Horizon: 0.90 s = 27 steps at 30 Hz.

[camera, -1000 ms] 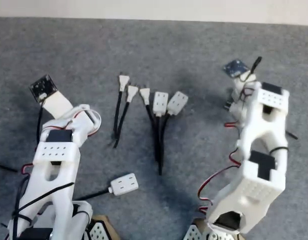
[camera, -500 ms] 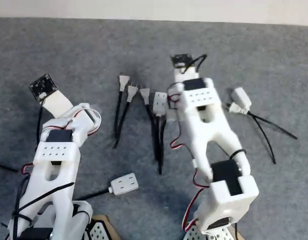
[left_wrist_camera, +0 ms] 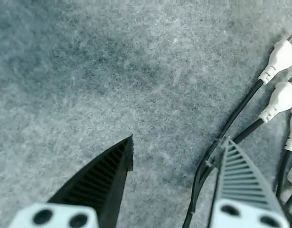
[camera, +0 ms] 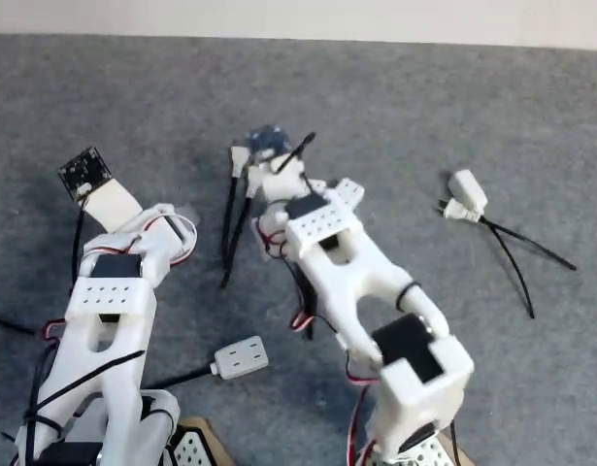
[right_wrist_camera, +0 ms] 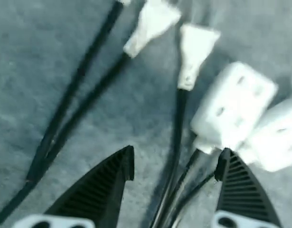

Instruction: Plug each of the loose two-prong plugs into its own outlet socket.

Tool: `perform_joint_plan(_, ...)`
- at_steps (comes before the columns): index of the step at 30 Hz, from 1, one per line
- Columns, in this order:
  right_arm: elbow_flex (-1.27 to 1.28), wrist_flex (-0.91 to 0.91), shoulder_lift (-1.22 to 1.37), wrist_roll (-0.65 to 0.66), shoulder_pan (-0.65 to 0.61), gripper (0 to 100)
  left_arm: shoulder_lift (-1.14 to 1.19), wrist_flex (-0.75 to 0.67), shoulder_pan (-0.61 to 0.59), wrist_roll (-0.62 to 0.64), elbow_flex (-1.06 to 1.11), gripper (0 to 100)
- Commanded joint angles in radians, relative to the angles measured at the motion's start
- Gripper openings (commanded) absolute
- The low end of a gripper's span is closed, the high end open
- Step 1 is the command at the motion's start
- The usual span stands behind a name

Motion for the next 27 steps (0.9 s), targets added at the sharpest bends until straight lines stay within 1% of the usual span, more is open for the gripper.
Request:
perform_joint_plan(1,-0.022,-0.036,0.035,0.02,-0.004,27.1,-0.002,-0.015,-0.004,0.005,-0.004,29)
perform_joint_plan(6,-0.054,-0.041,0.102,0.02,-0.007,27.1,-0.002,-0.012,-0.004,0.005,-0.004,29)
perform_joint_plan(9,-0.059,-0.035,0.093,0.021,-0.018,27.1,-0.002,-0.014,0.012,0.005,-0.004,29)
perform_joint_plan(10,-0.058,-0.035,0.076,0.025,-0.021,27.1,-0.002,-0.012,0.019,0.005,-0.004,29)
perform_joint_plan(14,-0.041,-0.018,-0.039,0.123,-0.019,27.1,-0.002,-0.015,0.031,0.005,0.004,29)
perform_joint_plan(16,-0.018,0.016,-0.107,0.132,-0.018,27.1,-0.002,-0.015,0.031,0.005,0.004,29)
perform_joint_plan(19,0.035,0.013,-0.188,0.133,-0.028,27.1,-0.002,-0.015,0.031,0.003,0.004,29)
perform_joint_plan(23,0.122,-0.07,-0.202,0.187,-0.07,27.1,-0.002,-0.014,0.031,0.003,0.004,29)
perform_joint_plan(27,0.213,-0.176,-0.15,0.196,-0.084,27.1,-0.002,-0.012,0.031,0.003,0.004,29)
